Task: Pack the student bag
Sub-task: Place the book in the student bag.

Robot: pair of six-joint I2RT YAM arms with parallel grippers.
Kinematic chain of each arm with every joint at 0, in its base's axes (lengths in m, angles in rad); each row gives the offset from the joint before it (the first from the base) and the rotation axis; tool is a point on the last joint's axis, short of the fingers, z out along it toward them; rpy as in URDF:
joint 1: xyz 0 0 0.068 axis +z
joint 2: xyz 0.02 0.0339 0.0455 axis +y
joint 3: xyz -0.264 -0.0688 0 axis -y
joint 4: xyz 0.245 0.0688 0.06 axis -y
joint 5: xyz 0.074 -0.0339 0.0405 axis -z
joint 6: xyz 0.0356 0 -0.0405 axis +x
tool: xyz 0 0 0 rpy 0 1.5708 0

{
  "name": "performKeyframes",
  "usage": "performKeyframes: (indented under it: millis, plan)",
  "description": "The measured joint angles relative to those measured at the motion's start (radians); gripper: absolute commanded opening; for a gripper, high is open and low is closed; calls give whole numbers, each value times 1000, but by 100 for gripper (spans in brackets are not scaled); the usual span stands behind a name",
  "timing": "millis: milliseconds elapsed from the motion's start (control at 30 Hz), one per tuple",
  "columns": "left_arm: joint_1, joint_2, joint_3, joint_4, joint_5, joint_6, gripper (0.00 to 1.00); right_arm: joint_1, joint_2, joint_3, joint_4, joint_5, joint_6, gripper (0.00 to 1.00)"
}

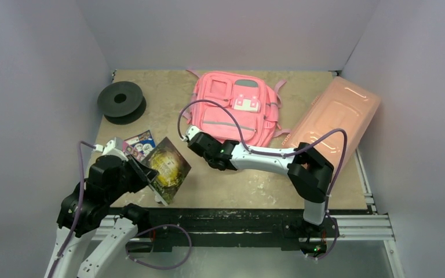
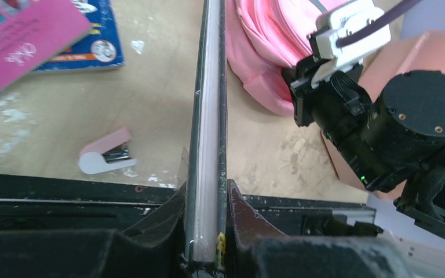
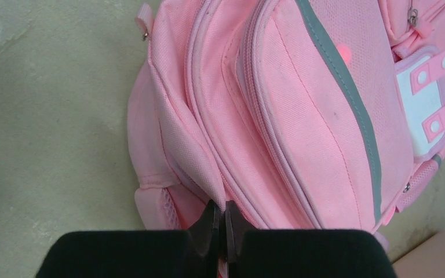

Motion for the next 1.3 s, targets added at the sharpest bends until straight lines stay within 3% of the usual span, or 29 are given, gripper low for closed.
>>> performKeyframes:
  millis: [200, 433, 633, 800, 933, 1300]
  plan:
    - [0, 2, -98, 138, 180, -6, 0, -29, -74, 35, -54, -85, 33, 0]
    - [0, 13, -230, 367, 379, -85, 0, -180, -259, 194, -104, -284, 100, 0]
    - [0, 35, -309, 534, 470, -187, 0, -214, -267, 236, -143, -360, 125, 0]
    - [0, 54, -457, 831, 489, -338, 0, -206, -237, 272, -192, -429, 180, 0]
    - [0, 183, -573, 1047, 456, -467, 0, -207, -207, 367, -211, -455, 221, 0]
    - [-71, 597, -567, 1474, 214, -571, 0, -204, -201, 420, -224, -501, 279, 0]
